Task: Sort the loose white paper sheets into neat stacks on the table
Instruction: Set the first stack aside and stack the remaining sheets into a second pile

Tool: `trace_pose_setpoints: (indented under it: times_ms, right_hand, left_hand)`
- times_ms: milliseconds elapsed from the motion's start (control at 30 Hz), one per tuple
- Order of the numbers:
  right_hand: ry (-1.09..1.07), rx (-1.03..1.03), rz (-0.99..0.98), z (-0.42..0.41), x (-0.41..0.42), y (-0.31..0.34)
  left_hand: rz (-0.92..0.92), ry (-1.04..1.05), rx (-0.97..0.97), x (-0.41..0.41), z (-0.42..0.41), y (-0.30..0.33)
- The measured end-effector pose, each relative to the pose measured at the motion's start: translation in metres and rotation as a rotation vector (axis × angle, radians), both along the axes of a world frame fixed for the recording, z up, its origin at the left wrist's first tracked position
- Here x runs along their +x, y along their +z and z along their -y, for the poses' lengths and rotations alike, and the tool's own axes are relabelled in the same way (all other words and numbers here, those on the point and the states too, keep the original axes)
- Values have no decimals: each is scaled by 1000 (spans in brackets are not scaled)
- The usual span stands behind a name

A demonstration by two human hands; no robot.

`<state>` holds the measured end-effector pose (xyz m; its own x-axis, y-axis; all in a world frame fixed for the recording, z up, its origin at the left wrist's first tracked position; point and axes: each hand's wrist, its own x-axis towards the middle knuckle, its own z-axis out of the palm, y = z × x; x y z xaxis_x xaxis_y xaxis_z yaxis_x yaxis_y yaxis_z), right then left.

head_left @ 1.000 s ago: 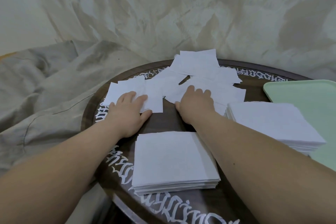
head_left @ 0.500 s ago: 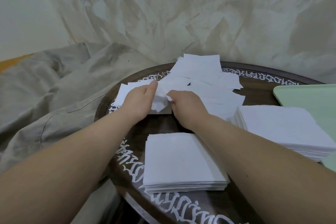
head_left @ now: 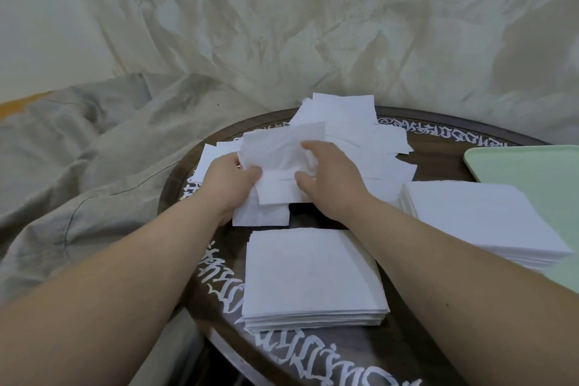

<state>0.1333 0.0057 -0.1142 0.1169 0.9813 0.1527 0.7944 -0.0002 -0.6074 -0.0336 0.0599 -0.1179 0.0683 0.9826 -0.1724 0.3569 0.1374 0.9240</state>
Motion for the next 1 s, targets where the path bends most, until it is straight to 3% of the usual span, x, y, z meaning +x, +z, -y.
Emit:
trace_pose_setpoints:
  times_ms: [233, 467, 633, 733, 1000]
  right_hand:
    - [-241, 21, -482, 8, 7, 36]
    - [-226, 104, -776, 51, 8, 75]
    - [-250, 138, -902, 96, 1, 79]
    - [-238, 150, -969, 123, -2, 76]
    - [-138, 72, -842, 173, -9, 46]
  left_hand:
    - [220, -9, 75, -6, 11, 42]
    - [274, -54, 49, -16, 54, 83]
    - [459, -183, -69, -20, 109, 90]
    - [449, -188, -100, -22, 139, 82]
    - [397, -33, -81, -34, 175, 53]
